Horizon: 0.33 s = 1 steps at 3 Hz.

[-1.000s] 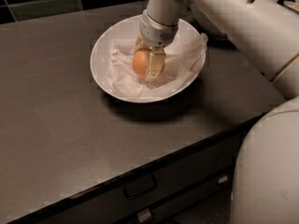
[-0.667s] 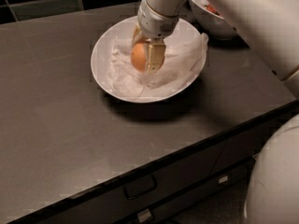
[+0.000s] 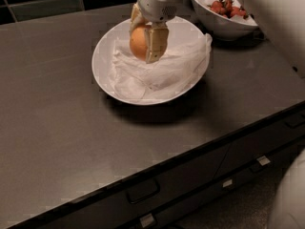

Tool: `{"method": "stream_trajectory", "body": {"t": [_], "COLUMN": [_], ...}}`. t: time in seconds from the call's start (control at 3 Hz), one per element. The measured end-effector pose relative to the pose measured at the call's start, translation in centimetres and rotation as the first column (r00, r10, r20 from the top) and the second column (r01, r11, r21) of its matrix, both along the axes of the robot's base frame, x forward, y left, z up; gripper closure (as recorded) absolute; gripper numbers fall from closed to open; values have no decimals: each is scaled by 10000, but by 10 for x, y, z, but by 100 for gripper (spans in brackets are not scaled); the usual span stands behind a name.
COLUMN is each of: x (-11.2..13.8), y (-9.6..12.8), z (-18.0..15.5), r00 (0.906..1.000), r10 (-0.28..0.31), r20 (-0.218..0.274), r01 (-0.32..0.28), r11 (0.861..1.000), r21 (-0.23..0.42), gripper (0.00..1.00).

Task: Pick orange from white bowl

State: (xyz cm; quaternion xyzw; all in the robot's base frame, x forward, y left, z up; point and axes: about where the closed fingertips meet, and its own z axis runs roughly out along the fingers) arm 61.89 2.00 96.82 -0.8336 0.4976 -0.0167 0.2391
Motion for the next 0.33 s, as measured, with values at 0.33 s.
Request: {"method": "stream_trajectory", "body": {"t": [0.33], "x": [0], "y": [0], "z": [0], "r00": [10000], "r10": [0], "r20": [5], "r01": [0], "r11": [10000], "r21": [2], "gripper": [100]}}
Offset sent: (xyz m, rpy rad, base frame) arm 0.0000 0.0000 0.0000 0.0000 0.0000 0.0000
